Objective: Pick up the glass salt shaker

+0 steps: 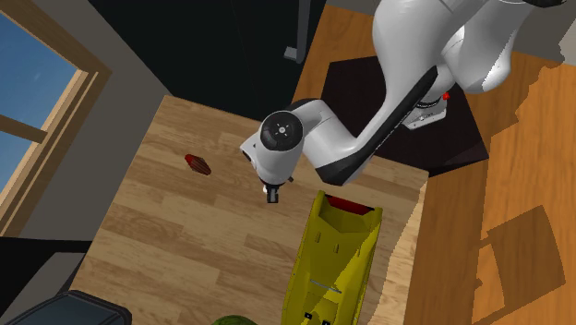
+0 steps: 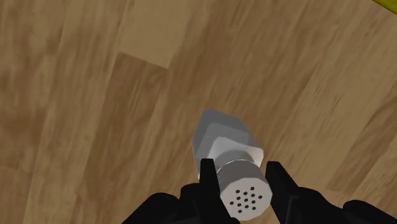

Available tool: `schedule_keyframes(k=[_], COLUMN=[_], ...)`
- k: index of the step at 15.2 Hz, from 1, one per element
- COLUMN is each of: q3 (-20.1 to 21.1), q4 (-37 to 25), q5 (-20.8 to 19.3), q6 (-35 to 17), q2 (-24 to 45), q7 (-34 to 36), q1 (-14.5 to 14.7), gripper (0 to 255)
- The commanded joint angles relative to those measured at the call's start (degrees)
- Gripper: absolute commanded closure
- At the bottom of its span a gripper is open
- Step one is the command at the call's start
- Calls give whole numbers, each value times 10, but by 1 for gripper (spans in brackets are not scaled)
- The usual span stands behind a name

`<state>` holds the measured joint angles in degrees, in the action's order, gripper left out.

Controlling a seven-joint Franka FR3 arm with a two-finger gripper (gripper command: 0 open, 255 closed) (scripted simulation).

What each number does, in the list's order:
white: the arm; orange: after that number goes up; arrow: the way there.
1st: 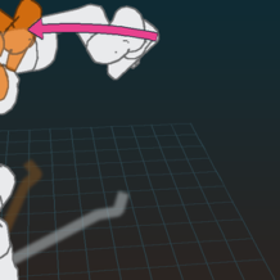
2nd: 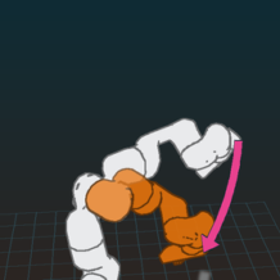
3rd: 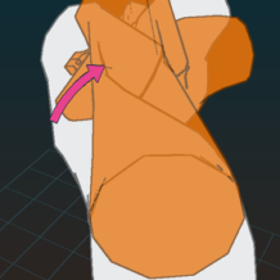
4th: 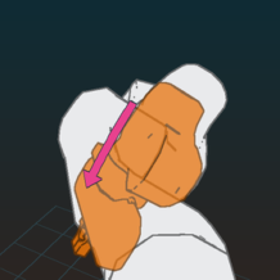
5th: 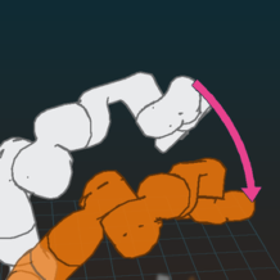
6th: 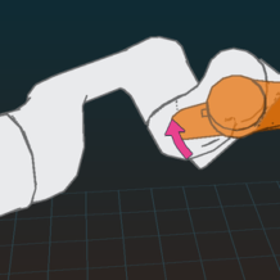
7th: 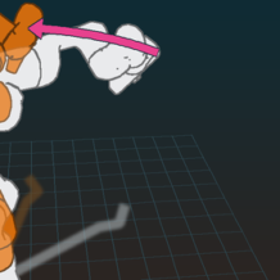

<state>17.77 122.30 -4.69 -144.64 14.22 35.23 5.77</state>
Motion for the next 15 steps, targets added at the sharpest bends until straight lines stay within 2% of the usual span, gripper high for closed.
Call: schedule_keyframes(k=[1,8,15], q3=[0,0,7], q4=[0,2,-12], q5=[0,0,18], q6=[-1,-2,46], q2=[1,0,-36], q7=[0,1,-11], q1=[0,1,-5], gripper=[255,255,255])
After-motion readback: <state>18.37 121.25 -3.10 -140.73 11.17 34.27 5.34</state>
